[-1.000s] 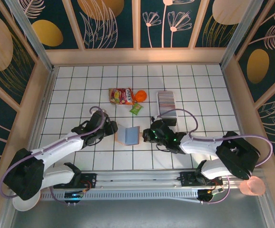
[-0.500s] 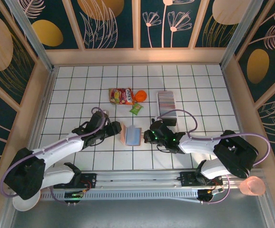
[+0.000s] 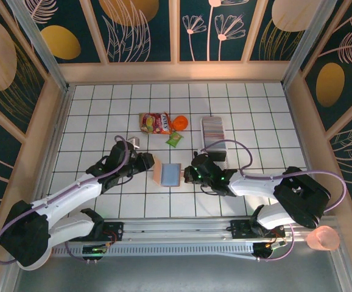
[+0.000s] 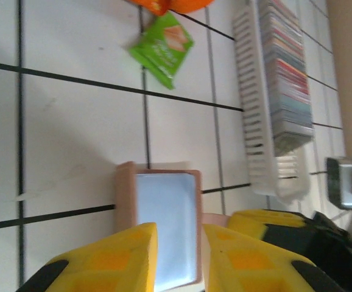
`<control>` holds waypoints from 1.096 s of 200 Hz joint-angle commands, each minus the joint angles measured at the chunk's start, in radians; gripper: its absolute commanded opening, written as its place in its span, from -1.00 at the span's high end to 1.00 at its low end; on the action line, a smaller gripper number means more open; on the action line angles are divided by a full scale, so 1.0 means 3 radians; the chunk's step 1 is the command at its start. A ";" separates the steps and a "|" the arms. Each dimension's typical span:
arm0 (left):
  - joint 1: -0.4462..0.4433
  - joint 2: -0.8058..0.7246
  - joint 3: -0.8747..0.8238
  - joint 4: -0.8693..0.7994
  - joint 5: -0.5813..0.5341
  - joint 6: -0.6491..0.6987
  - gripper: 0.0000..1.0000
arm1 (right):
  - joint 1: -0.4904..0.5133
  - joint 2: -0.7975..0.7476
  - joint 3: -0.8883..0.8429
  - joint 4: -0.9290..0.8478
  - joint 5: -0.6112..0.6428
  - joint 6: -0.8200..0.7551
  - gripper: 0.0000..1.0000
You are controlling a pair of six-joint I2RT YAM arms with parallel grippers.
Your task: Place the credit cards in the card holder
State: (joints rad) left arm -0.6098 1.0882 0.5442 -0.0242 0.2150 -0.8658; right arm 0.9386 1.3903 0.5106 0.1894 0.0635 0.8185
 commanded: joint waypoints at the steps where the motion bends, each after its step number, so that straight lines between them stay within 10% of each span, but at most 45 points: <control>1: -0.0012 0.0096 0.0105 0.0112 0.0322 0.0093 0.53 | 0.0022 -0.0078 0.0117 -0.0085 0.0136 -0.0039 1.00; 113: -0.0009 0.0525 -0.0020 -0.0288 -0.0488 0.0327 0.25 | -0.0031 0.0070 0.0287 -0.0278 0.0235 -0.0135 1.00; 219: -0.0013 0.0391 -0.0320 0.0043 -0.0177 0.0218 0.20 | -0.0040 0.0142 0.0368 -0.0311 0.0211 -0.0137 1.00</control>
State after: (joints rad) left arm -0.6098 1.2015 0.4637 -0.0776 0.1013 -0.7849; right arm 0.9348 1.4261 0.5846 0.1108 0.1051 0.7906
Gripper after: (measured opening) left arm 0.418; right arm 0.049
